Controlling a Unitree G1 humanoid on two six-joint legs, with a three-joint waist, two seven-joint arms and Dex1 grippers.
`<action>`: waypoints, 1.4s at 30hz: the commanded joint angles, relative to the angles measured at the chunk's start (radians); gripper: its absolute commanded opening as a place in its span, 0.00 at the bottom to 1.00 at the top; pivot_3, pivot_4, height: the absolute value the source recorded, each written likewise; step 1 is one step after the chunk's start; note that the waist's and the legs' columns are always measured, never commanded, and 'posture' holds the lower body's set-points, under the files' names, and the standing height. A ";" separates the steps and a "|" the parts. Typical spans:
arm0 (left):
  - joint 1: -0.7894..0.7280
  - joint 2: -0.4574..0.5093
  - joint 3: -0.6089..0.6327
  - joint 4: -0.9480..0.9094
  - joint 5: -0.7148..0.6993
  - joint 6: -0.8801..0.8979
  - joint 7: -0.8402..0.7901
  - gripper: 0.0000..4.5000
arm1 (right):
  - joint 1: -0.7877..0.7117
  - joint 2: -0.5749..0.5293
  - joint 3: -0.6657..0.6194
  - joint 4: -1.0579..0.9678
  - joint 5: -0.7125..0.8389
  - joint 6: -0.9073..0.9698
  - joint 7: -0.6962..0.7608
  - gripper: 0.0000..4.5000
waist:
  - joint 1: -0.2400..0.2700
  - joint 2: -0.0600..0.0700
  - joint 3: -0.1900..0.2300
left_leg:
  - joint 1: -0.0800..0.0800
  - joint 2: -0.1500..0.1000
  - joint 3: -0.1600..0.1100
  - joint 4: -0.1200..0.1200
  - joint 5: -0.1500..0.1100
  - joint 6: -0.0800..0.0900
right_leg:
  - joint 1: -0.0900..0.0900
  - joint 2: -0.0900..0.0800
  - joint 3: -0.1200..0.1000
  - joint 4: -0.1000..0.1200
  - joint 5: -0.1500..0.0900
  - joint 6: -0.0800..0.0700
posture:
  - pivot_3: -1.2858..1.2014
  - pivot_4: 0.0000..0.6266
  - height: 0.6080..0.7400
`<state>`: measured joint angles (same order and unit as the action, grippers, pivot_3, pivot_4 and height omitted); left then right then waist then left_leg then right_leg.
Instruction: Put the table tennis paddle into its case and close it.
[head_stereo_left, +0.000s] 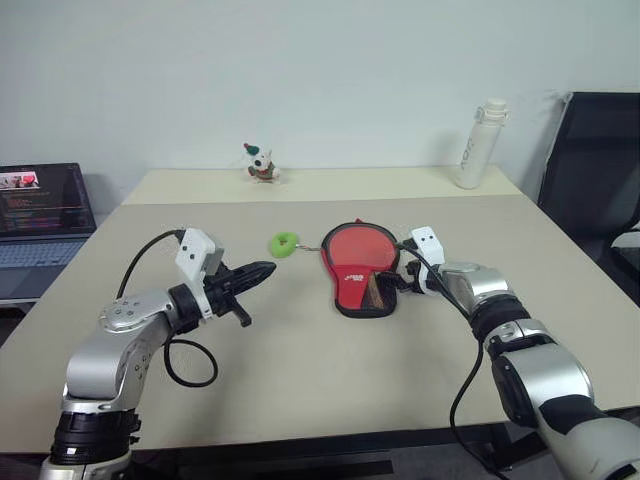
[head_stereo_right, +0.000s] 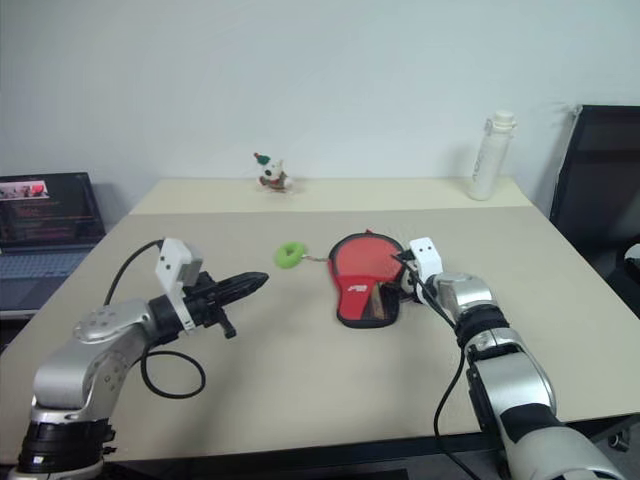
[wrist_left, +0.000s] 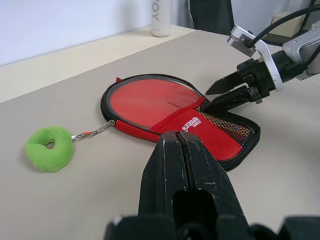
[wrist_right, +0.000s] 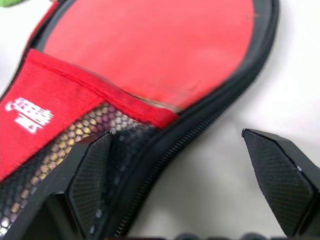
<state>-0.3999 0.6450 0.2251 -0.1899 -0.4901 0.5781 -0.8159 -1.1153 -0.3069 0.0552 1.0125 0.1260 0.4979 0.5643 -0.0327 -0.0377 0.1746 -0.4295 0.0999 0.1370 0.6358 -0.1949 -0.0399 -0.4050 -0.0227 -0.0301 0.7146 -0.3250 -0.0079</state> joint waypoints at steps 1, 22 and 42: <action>-0.006 0.022 0.028 -0.045 -0.025 0.001 0.012 0.01 | -0.012 -0.016 -0.013 -0.014 -0.013 0.020 0.022 1.00 | 0.000 0.000 0.000 | 0.000 0.000 0.000 0.000 0.000 0.000 | 0.000 0.000 0.000 0.000 0.000 0.000 | 0.52 0.24 1.00; 0.013 0.058 0.034 -0.048 -0.039 0.000 0.018 0.00 | -0.079 0.141 -0.038 0.206 -0.070 0.003 0.053 0.82 | -0.037 -0.002 -0.001 | 0.012 0.001 0.010 -0.007 0.000 -0.001 | 0.002 0.001 0.012 0.001 0.000 0.000 | 0.52 0.24 1.00; 0.306 0.192 0.149 -0.148 -0.248 0.090 -0.184 0.00 | -0.133 0.237 -0.171 0.106 0.064 0.294 0.153 0.01 | -0.058 -0.002 -0.001 | 0.012 0.002 0.012 -0.009 -0.001 -0.002 | 0.000 0.002 0.016 0.000 0.000 0.000 | 0.52 0.24 1.00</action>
<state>-0.0987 0.8149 0.3395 -0.2872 -0.7082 0.6705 -0.9791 -1.2302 -0.1059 -0.1174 1.1545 0.1527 0.7439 0.6748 -0.0912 -0.0402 0.1731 -0.4172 0.1018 0.1489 0.6270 -0.1964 -0.0420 -0.4048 -0.0202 -0.0140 0.7144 -0.3252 -0.0081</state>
